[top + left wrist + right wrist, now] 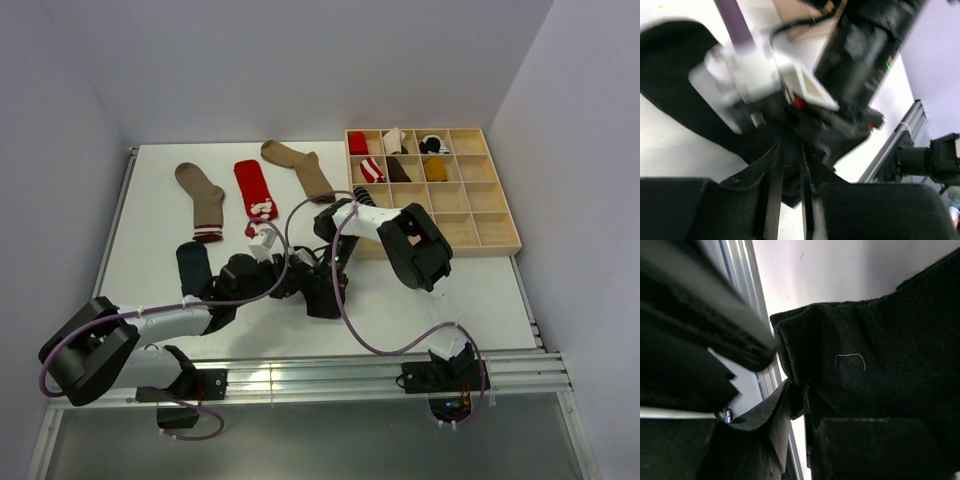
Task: Roll the socks
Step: Roll the sock at the center of the board.
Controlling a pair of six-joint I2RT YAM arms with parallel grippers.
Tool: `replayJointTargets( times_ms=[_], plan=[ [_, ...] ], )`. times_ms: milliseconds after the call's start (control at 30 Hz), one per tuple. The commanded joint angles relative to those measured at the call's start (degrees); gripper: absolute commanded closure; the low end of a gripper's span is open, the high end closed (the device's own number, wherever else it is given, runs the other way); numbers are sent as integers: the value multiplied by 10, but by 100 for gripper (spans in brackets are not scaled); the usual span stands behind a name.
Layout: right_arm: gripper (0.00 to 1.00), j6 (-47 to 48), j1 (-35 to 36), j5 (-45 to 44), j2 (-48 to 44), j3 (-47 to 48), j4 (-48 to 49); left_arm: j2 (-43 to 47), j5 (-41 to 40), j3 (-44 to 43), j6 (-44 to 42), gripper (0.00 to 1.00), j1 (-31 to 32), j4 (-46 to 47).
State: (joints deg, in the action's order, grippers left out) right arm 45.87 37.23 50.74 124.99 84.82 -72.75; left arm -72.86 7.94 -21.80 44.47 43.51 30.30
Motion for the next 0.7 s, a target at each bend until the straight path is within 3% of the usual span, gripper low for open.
replayJointTargets(
  times_ms=[0,200,667],
  plan=[
    [80,-8,-13,24,14,31,-22,19,-4,31,5,76,8,103],
    [80,-26,-19,8,29,34,-13,15,32,37,-39,71,23,119],
    [81,-39,-37,7,52,38,-21,-134,65,3,-69,67,63,179]
  ],
)
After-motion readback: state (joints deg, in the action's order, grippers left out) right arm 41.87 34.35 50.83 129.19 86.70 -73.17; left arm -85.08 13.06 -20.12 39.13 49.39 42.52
